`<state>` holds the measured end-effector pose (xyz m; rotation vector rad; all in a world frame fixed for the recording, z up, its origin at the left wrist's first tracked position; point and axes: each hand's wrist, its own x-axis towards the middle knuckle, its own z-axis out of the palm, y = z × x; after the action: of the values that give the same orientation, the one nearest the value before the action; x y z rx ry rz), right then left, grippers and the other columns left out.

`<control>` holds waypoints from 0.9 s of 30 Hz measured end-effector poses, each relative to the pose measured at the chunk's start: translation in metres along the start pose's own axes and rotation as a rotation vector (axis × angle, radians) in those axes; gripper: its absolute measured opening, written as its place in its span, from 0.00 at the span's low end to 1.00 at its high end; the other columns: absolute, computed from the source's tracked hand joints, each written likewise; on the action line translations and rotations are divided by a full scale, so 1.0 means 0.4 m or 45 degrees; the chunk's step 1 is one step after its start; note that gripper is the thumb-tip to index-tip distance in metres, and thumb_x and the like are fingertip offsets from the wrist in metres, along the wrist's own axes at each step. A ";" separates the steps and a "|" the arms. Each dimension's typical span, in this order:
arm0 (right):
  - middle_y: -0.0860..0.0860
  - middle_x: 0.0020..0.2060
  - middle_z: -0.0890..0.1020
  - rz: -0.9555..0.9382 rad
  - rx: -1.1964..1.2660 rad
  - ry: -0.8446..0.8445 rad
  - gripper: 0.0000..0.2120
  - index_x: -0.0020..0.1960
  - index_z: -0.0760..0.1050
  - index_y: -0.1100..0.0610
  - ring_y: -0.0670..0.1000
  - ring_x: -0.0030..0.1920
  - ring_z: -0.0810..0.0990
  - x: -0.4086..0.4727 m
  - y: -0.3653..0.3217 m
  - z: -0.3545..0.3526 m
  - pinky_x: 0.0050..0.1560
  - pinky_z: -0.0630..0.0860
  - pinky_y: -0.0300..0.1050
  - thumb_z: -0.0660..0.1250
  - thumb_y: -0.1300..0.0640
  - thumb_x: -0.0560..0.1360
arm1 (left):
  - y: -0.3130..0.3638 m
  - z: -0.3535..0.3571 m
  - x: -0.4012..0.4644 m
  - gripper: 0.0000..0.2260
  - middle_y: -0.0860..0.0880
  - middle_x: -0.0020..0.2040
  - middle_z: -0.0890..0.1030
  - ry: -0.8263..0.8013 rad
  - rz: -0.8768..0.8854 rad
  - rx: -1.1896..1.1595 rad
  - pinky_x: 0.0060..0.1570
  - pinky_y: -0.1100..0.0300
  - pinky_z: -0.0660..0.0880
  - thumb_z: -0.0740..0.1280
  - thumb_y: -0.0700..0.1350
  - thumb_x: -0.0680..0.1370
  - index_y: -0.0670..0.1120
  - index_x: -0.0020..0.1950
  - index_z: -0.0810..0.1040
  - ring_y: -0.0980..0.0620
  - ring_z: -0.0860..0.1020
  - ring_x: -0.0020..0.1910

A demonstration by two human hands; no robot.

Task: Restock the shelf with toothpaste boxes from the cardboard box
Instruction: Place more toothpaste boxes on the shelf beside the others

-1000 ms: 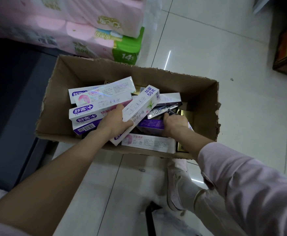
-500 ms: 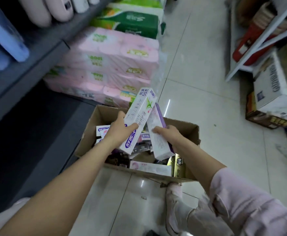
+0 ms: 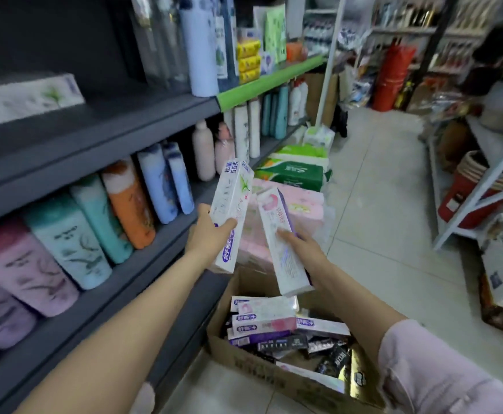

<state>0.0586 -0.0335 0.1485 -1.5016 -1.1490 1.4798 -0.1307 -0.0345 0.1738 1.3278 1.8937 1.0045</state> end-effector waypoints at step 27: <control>0.54 0.38 0.81 -0.544 0.040 -0.474 0.07 0.51 0.71 0.57 0.49 0.32 0.81 -0.237 -0.544 0.496 0.45 0.78 0.49 0.61 0.53 0.79 | 0.157 -0.795 -0.115 0.16 0.49 0.50 0.82 0.494 0.116 0.354 0.51 0.50 0.78 0.68 0.56 0.72 0.51 0.56 0.75 0.46 0.80 0.47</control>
<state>-0.1556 -0.0663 0.3694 -0.8988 -1.5431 1.4939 -0.3457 -0.1404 0.3969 1.4662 2.3503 1.1418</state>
